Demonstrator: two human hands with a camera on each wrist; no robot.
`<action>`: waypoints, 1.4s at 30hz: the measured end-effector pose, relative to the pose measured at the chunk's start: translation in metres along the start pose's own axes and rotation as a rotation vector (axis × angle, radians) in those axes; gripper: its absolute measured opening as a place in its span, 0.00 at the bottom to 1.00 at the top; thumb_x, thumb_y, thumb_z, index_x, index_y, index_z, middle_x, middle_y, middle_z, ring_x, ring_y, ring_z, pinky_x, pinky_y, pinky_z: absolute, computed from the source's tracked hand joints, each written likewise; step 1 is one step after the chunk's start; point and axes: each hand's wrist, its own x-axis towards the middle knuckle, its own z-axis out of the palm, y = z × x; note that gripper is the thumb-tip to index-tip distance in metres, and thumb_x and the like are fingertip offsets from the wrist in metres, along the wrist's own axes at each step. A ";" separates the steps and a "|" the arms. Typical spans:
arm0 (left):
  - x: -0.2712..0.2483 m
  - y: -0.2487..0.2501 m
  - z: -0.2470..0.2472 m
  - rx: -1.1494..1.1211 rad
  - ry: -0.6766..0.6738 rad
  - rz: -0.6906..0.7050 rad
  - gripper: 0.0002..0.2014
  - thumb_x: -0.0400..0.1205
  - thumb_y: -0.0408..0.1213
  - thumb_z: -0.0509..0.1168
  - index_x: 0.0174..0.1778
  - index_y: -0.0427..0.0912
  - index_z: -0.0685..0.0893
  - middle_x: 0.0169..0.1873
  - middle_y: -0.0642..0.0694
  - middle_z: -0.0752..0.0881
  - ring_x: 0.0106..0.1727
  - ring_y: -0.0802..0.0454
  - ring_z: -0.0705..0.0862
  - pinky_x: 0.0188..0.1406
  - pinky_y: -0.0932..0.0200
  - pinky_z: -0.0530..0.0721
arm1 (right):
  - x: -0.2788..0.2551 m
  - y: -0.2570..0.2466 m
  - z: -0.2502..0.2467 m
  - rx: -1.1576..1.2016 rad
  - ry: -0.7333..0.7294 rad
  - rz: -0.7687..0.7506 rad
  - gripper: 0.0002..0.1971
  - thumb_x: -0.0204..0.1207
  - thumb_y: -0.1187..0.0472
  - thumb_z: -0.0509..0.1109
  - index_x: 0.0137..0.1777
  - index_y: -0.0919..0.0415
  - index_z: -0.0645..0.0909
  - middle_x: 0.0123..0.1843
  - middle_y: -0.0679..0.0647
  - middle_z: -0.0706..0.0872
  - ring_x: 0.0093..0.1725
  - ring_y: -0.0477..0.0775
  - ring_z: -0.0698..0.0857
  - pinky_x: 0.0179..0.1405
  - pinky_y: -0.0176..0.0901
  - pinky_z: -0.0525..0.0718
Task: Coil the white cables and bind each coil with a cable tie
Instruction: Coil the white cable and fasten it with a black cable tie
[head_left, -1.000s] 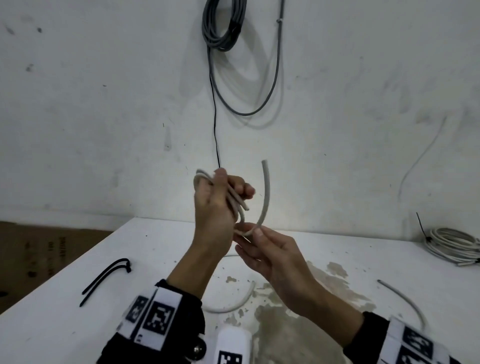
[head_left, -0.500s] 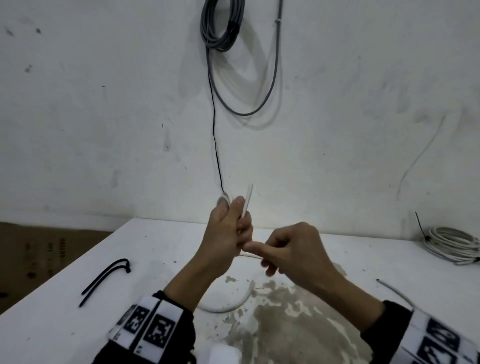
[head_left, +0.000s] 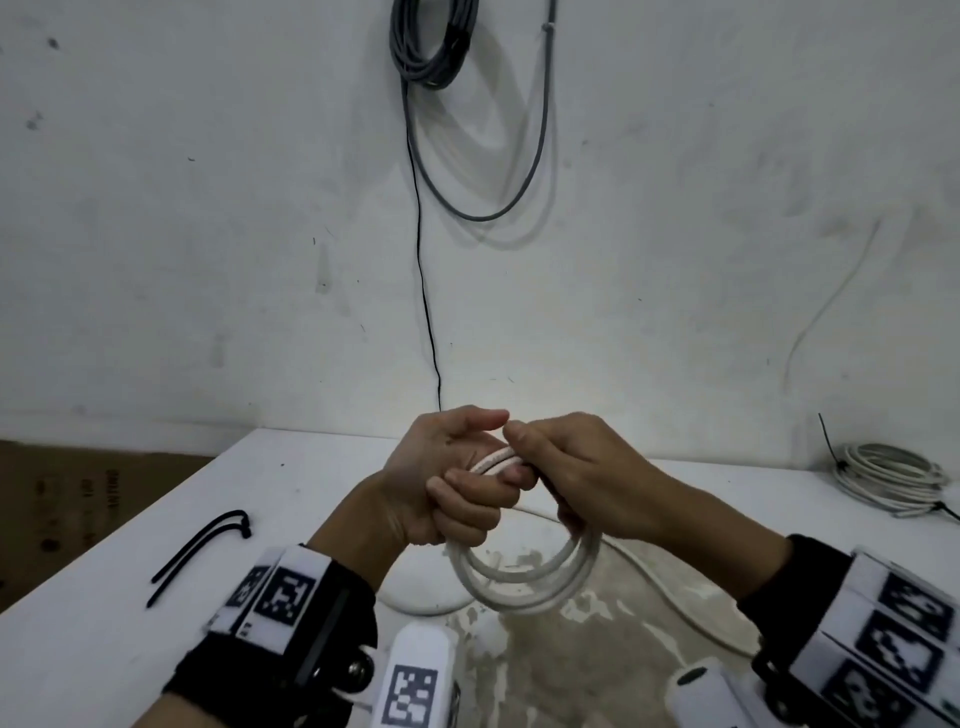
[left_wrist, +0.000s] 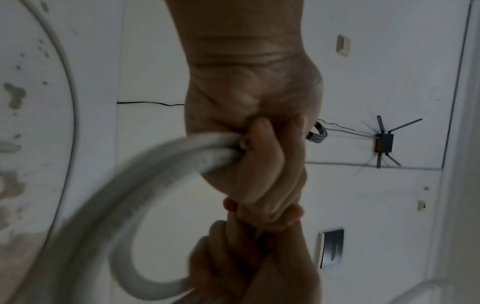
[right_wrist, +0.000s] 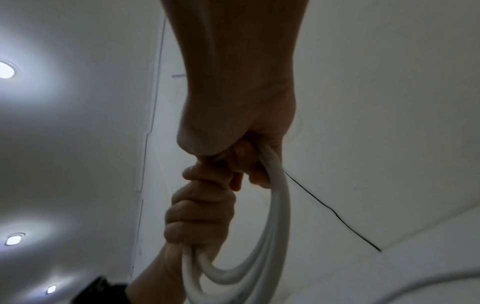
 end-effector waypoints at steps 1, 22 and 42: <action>0.003 -0.001 -0.001 0.039 -0.009 0.034 0.16 0.81 0.45 0.59 0.42 0.32 0.77 0.20 0.50 0.66 0.15 0.56 0.68 0.16 0.67 0.64 | 0.003 -0.003 -0.002 -0.060 0.017 -0.002 0.26 0.83 0.50 0.57 0.30 0.70 0.76 0.20 0.47 0.72 0.16 0.44 0.72 0.19 0.31 0.70; 0.028 -0.008 0.029 -0.005 0.663 0.653 0.30 0.80 0.65 0.47 0.22 0.44 0.62 0.09 0.53 0.58 0.08 0.61 0.55 0.09 0.71 0.53 | 0.010 0.001 -0.009 0.564 0.418 0.190 0.22 0.84 0.52 0.57 0.32 0.66 0.72 0.13 0.49 0.64 0.13 0.50 0.63 0.20 0.43 0.74; 0.014 -0.002 0.030 0.258 0.813 0.508 0.27 0.84 0.46 0.57 0.18 0.46 0.59 0.10 0.53 0.56 0.11 0.59 0.53 0.12 0.72 0.52 | 0.002 0.013 -0.018 0.094 0.236 -0.021 0.16 0.85 0.65 0.54 0.51 0.43 0.78 0.34 0.52 0.84 0.31 0.51 0.83 0.37 0.50 0.85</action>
